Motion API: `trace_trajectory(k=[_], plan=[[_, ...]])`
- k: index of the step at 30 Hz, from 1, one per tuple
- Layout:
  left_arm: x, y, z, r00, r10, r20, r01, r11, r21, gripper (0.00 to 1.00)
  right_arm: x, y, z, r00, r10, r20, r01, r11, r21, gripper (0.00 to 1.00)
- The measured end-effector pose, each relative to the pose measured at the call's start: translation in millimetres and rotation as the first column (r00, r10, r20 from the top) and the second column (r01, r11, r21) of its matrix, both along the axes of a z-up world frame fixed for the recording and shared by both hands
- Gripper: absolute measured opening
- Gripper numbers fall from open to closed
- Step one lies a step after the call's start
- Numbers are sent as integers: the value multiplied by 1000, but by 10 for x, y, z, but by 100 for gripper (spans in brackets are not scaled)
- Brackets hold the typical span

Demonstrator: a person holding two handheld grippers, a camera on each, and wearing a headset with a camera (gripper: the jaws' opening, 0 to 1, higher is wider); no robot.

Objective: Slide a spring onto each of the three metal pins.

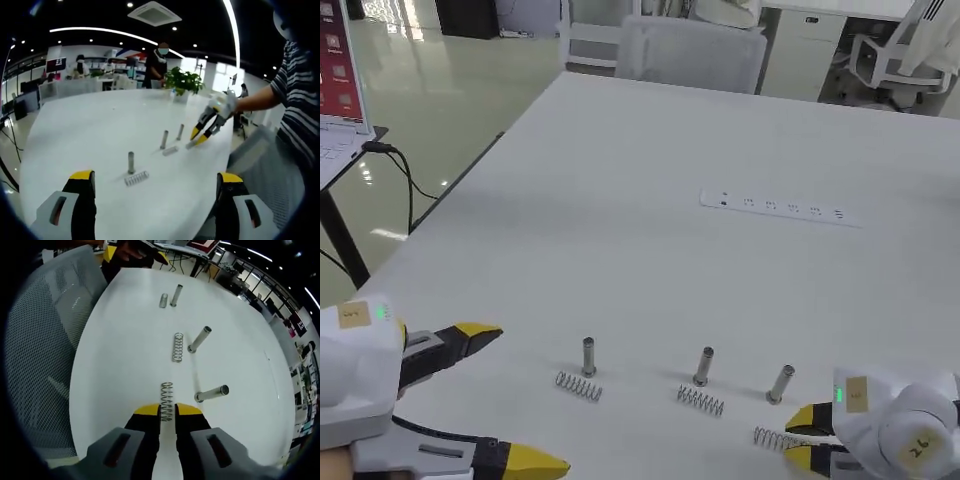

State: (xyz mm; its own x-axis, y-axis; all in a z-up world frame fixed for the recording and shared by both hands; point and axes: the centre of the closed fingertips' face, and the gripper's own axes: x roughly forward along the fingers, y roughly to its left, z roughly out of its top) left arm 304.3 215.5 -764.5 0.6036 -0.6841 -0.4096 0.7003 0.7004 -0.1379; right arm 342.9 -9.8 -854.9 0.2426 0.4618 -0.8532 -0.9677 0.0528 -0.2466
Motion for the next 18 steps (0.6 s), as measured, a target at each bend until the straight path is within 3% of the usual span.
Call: trace_trajectory(k=[8,18], plan=[[-27,22,-17,1000,4,-7,-4,1000,2,98,-65,-11,-95,997,44,-67,-48,997,-57,8],[-46,-87,-2,999,-35,-11,35,999,0,98,-74,-17,-3,993,-3,-117,1,1000,-18,8]])
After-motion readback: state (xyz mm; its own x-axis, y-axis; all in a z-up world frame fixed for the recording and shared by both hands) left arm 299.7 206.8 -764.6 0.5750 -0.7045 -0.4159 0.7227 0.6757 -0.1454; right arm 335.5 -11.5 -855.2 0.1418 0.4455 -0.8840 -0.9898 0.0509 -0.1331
